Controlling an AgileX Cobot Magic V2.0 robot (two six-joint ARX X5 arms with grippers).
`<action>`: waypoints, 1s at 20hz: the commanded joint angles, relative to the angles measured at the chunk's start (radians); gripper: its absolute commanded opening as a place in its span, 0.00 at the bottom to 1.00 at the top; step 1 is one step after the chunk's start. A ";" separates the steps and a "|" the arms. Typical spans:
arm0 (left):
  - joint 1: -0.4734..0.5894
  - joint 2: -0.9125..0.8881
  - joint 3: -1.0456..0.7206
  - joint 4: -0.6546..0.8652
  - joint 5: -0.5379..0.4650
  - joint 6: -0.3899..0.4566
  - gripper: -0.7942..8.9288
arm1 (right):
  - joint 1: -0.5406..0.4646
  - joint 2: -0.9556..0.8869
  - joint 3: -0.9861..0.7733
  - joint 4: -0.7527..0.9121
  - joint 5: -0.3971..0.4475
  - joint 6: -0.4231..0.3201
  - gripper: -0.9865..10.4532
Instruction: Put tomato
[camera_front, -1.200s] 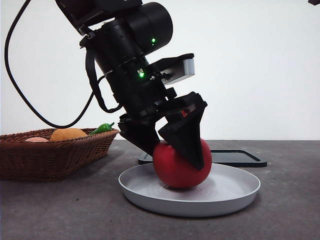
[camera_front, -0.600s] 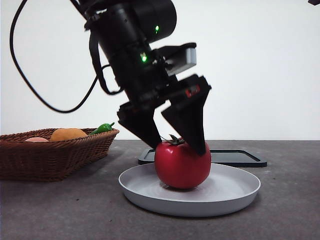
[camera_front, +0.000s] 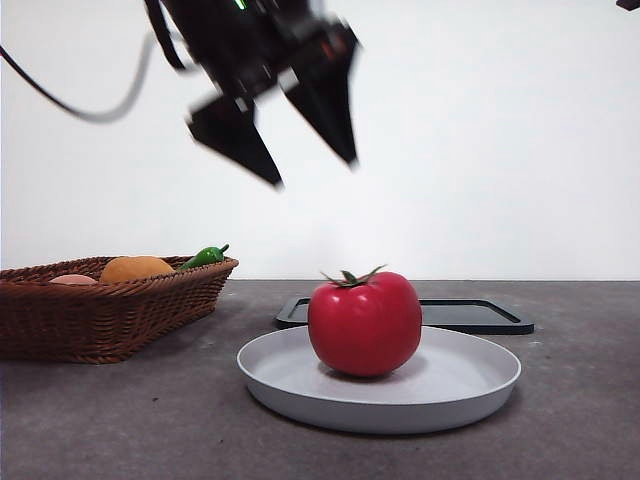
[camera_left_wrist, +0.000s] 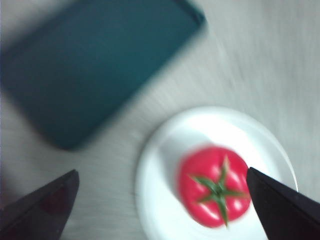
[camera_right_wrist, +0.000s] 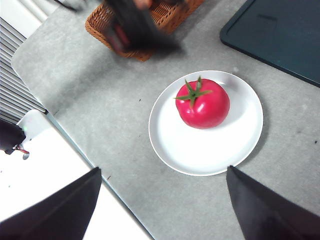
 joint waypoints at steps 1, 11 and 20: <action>0.054 -0.077 0.030 0.006 0.002 -0.034 0.66 | 0.005 0.008 0.019 0.003 0.010 -0.012 0.43; 0.362 -0.429 0.018 -0.210 0.186 -0.017 0.67 | 0.005 0.008 0.019 0.023 0.053 -0.014 0.43; 0.399 -0.653 -0.290 -0.339 0.378 0.013 0.67 | 0.005 0.008 0.019 0.031 0.053 -0.014 0.43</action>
